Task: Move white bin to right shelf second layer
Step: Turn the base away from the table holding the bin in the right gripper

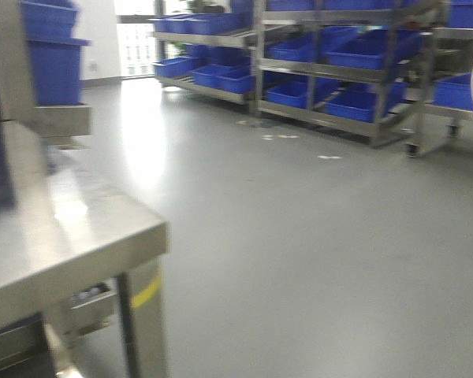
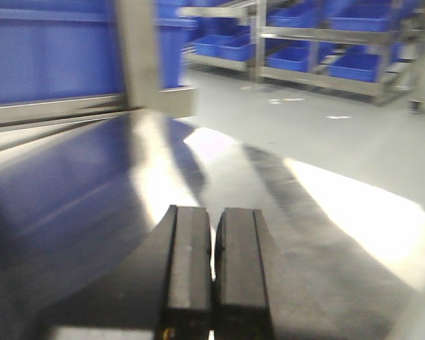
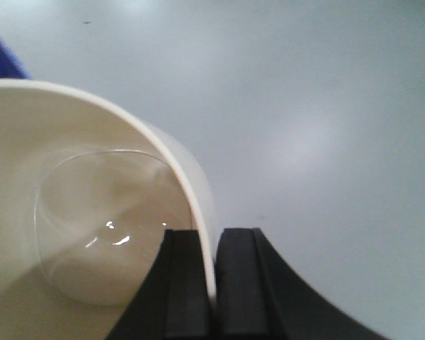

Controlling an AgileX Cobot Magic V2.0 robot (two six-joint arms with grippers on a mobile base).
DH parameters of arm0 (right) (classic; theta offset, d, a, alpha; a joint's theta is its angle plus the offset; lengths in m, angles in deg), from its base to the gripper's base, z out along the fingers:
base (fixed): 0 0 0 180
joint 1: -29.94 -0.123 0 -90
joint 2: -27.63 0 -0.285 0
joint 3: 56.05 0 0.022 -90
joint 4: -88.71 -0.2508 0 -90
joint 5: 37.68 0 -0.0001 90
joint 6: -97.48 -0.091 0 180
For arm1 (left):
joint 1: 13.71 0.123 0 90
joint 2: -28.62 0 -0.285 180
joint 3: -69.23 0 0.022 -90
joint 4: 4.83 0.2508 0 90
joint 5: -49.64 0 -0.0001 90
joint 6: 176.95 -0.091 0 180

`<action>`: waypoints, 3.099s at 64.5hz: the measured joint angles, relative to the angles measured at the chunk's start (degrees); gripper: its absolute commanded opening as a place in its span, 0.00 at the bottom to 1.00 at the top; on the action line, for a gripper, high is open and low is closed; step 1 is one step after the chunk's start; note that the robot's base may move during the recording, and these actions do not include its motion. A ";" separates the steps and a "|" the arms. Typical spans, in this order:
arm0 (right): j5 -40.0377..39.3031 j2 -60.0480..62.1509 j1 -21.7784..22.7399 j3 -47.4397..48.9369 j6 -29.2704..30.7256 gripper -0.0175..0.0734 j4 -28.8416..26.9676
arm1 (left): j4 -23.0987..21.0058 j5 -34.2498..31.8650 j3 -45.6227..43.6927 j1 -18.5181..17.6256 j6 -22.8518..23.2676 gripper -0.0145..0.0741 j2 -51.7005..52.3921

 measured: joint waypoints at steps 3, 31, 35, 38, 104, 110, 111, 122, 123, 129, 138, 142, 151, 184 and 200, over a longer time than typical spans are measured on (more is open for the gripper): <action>0.11 0.00 0.00 0.00 0.00 0.29 0.00 | 0.00 0.00 0.00 0.00 0.00 0.26 0.00; 0.20 0.00 0.00 0.00 0.00 0.29 0.00 | 0.00 0.00 0.00 0.00 0.00 0.26 0.00; 0.20 0.00 0.00 0.00 0.00 0.29 0.00 | 0.00 0.00 0.00 0.00 0.00 0.26 0.00; 0.20 0.00 0.00 0.00 0.00 0.29 0.00 | 0.00 0.00 0.00 0.00 0.00 0.26 0.00; 0.20 0.00 0.00 0.00 0.00 0.29 0.00 | 0.00 0.00 0.00 0.00 0.00 0.26 0.00; 0.20 0.00 0.00 0.00 0.00 0.29 0.00 | 0.00 0.00 0.00 0.00 0.00 0.26 0.00; 0.20 0.00 0.00 0.00 0.00 0.29 0.00 | 0.00 0.00 0.00 0.00 0.00 0.26 0.00; 0.20 0.00 0.00 0.00 0.00 0.29 0.00 | 0.00 0.00 0.00 0.00 0.00 0.26 0.00; 0.20 0.00 0.00 0.00 0.00 0.29 0.00 | 0.00 0.00 0.00 0.00 0.00 0.26 0.00; 0.20 0.00 0.00 0.00 0.00 0.29 0.00 | 0.00 0.00 0.00 0.00 0.00 0.26 0.00; 0.20 0.00 0.00 0.00 0.00 0.29 0.00 | 0.00 0.00 0.00 0.00 0.00 0.26 0.00; 0.20 0.00 0.00 0.00 0.00 0.29 0.00 | 0.00 0.00 0.00 0.00 0.00 0.26 0.00; 0.20 0.00 0.00 0.00 0.00 0.29 0.00 | 0.00 0.00 0.00 0.00 0.00 0.26 0.00; 0.20 0.00 0.00 0.00 0.00 0.29 0.00 | 0.00 0.00 0.00 0.00 0.00 0.26 0.00; 0.20 0.00 0.00 0.00 0.00 0.29 0.00 | 0.00 0.00 0.00 0.00 0.00 0.26 0.00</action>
